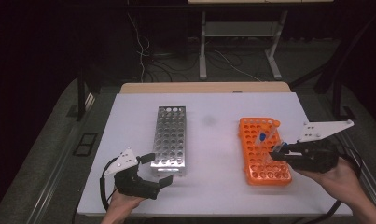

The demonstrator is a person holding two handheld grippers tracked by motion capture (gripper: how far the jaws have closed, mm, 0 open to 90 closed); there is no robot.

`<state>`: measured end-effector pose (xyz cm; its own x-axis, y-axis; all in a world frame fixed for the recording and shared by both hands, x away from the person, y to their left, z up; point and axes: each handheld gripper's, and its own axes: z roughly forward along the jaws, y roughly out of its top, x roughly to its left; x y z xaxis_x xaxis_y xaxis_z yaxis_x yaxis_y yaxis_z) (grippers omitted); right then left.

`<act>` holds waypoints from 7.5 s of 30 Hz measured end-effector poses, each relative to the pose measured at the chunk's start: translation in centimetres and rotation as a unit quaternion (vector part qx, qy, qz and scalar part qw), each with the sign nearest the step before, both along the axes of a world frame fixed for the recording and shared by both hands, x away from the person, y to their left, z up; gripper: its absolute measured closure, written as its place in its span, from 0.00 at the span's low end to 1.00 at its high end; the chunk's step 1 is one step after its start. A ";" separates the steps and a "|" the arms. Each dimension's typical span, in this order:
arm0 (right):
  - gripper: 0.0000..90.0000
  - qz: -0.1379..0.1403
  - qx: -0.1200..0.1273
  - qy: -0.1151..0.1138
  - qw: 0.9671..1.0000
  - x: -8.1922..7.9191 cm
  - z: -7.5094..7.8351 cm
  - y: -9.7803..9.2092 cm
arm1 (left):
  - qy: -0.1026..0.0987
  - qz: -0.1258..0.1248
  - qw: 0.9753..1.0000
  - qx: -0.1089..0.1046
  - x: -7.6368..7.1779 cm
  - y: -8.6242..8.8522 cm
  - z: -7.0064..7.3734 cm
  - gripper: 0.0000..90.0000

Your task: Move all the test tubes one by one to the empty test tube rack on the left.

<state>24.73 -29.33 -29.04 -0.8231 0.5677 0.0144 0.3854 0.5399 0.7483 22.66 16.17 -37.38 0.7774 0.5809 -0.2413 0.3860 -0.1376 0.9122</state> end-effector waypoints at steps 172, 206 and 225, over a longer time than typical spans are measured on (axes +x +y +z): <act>0.00 -0.110 0.124 0.085 0.983 -1.3 -8.5 -3.7 | 0.076 -0.012 0.982 0.174 27.6 -5.0 5.2 0.83; 0.00 -0.108 0.127 0.086 0.982 -1.4 -8.4 -3.7 | 0.051 -0.012 0.986 0.156 26.2 -4.0 2.2 0.82; 0.00 -0.106 0.124 0.087 0.983 -1.2 -8.5 -3.7 | 0.074 -0.022 0.986 0.150 25.0 -4.0 3.7 0.49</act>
